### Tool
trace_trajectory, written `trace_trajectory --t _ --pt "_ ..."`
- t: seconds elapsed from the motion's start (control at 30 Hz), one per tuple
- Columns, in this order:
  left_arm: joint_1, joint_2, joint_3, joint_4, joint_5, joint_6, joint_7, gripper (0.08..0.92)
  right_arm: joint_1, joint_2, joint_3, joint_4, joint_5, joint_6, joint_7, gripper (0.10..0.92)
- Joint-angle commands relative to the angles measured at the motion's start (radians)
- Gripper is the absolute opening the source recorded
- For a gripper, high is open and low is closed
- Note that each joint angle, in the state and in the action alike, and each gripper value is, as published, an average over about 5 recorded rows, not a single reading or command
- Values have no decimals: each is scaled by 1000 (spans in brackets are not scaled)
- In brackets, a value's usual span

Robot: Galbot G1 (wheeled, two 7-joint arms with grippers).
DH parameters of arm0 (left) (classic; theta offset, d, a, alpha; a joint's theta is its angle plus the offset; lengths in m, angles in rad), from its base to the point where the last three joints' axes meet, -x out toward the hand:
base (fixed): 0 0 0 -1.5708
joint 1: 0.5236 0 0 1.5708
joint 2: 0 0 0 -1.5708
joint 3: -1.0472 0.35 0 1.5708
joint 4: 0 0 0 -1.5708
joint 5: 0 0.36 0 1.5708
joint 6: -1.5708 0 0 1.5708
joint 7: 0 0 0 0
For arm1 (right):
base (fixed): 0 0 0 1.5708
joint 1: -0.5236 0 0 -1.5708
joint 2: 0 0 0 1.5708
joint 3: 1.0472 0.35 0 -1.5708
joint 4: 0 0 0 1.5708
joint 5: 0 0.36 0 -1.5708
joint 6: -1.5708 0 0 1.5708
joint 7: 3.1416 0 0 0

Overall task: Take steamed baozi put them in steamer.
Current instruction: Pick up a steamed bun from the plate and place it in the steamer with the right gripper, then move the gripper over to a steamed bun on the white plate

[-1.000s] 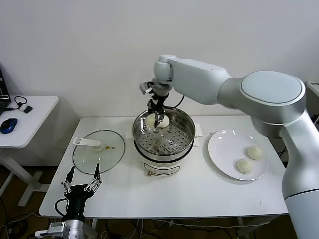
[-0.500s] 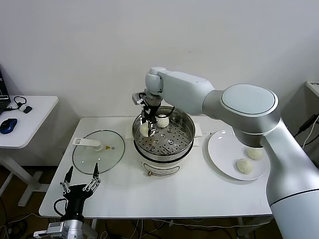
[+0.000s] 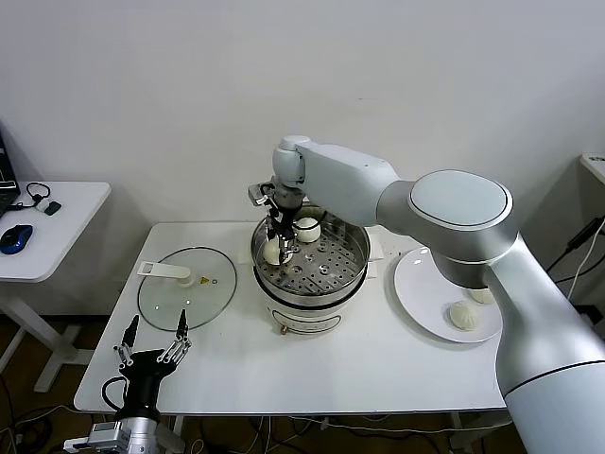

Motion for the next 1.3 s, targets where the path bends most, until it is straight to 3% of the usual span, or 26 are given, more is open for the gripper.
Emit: trace_trajectory --t 0.03,0.33,0.6,1.3 --pt "1 1 -1 1 0 -1 0 823 -11 13 10 -9 -22 2 0 642" --pt "1 2 -1 2 -2 -1 0 823 -12 13 21 1 -29 5 1 665" --pt "2 1 2 2 -1 -1 0 823 11 -34 19 79 -25 -2 0 817" --pt "16 -3 12 0 3 -8 -2 823 244 -360 -58 458 75 -40 16 823"
